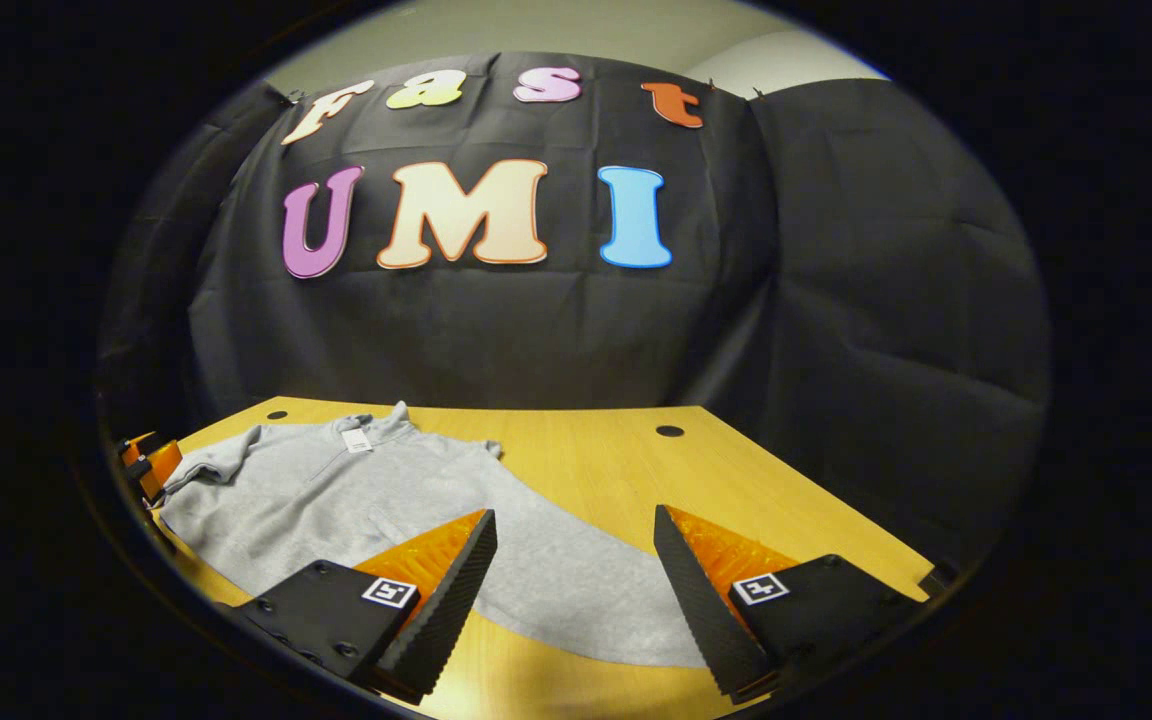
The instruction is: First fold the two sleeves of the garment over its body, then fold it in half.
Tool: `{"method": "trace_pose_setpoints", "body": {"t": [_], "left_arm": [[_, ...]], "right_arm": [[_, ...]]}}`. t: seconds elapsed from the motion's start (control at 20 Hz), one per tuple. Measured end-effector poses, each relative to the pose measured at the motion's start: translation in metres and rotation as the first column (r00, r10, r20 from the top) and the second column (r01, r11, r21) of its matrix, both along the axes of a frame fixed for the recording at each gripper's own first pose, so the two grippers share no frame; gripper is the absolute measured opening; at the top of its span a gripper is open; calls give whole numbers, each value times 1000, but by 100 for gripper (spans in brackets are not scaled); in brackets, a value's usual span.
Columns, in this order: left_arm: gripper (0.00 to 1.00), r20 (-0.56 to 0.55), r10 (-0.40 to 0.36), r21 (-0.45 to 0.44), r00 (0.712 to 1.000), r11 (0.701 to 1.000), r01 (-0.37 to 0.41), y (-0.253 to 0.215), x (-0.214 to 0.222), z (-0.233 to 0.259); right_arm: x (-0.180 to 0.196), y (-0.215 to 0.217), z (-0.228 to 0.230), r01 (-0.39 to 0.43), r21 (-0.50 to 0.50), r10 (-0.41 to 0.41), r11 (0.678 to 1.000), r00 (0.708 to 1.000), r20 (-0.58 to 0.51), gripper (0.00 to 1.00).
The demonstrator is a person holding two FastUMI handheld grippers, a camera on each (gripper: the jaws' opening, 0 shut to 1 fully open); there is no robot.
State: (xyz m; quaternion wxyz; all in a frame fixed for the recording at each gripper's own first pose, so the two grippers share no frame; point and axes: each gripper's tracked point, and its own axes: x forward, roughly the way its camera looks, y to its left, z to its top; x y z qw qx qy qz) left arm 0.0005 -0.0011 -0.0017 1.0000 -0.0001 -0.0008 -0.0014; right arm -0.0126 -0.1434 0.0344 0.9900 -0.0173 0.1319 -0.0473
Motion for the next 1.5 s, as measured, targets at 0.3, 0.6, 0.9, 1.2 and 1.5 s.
{"method": "trace_pose_setpoints", "body": {"t": [0.3, 0.6, 0.9, 1.2, 1.5], "left_arm": [[94, 0, 0, 0, 1000, 1000, 0, 0, 0, 0], [94, 0, 0, 0, 1000, 1000, 0, 0, 0, -1], [94, 1, 0, 0, 1000, 1000, 0, 0, 0, -1], [94, 1, 1, 0, 1000, 1000, -1, 0, 0, -1], [94, 0, 0, 0, 1000, 1000, 0, 1, 1, -1]], "right_arm": [[-5, -63, -47, 87, 20, -81, 996, 976, -201, 98], [-15, -79, -93, 98, 21, -84, 995, 934, -347, 98], [-22, -85, -120, 111, 32, -85, 993, 893, -443, 94], [-22, -85, -133, 93, 17, -73, 996, 872, -484, 94], [-24, -80, -132, 64, 30, -43, 997, 888, -458, 94]]}}
